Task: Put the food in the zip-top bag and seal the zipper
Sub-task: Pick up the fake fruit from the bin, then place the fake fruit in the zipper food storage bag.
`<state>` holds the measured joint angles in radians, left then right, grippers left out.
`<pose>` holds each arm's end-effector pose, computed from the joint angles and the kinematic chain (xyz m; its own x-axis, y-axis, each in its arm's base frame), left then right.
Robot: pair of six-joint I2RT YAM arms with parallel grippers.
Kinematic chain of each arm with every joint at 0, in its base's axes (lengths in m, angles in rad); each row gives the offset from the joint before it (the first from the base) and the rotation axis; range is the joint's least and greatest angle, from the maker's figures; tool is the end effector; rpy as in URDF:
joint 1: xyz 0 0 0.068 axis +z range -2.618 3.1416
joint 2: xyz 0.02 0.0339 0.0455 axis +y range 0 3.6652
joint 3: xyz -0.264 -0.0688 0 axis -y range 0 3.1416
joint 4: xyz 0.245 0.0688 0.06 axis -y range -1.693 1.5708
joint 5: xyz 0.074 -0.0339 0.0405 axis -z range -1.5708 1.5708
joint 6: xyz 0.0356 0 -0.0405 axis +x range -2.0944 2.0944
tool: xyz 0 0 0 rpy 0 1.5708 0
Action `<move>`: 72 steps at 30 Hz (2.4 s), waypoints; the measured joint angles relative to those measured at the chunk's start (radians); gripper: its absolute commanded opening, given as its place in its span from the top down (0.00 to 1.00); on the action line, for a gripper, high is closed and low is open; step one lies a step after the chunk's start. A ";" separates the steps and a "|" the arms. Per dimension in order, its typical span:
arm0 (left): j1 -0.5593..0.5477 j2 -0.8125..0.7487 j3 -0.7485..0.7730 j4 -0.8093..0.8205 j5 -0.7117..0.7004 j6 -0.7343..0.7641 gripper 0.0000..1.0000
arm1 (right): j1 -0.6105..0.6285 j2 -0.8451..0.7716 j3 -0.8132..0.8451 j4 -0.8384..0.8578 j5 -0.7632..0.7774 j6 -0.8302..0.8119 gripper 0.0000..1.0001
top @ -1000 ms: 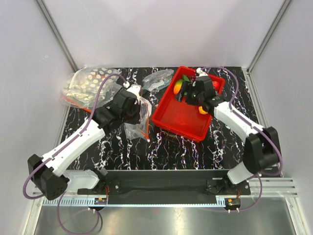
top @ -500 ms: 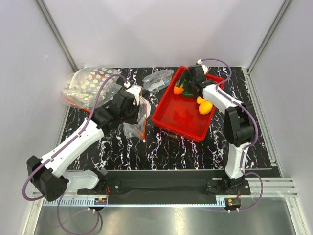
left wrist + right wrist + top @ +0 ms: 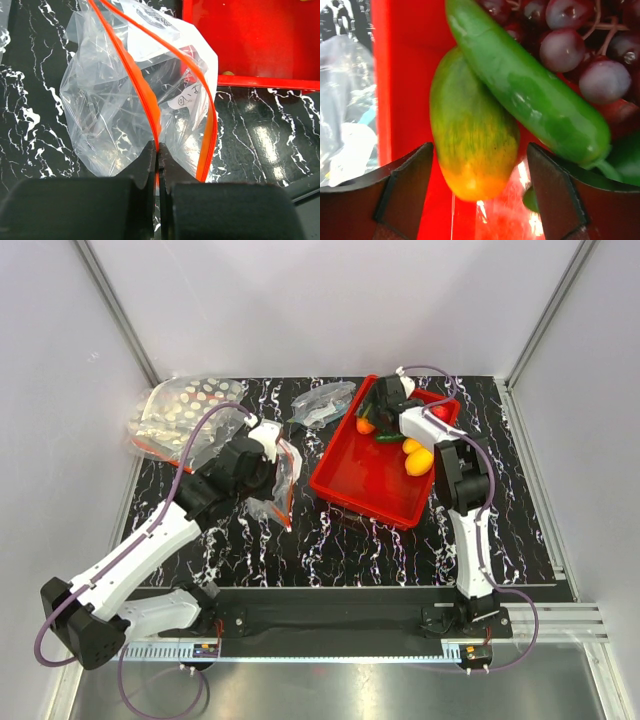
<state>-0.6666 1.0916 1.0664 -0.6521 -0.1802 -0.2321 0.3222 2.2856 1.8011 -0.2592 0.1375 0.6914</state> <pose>0.1845 -0.1370 0.3332 -0.5940 0.1794 -0.7842 0.3719 0.9256 -0.0699 0.4931 0.1595 0.1779 -0.6337 0.4543 -0.6261 0.2415 0.8851 0.3978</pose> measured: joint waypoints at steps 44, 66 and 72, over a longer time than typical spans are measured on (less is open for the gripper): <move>0.027 0.136 -0.003 -0.049 0.027 -0.004 1.00 | 0.441 -0.938 -0.838 0.185 -0.550 -0.363 0.79; 0.042 0.140 -0.001 -0.047 0.151 0.001 1.00 | 0.533 -0.660 -0.698 0.094 -0.357 -0.282 0.81; 0.043 0.140 -0.001 -0.032 0.288 0.015 1.00 | 0.533 -0.655 -0.698 0.164 -0.351 -0.226 0.82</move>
<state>-0.6239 1.2316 1.0657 -0.6846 0.1078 -0.2173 0.8555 1.6306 1.1027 -0.0952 -0.2134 0.4652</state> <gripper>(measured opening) 0.012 0.627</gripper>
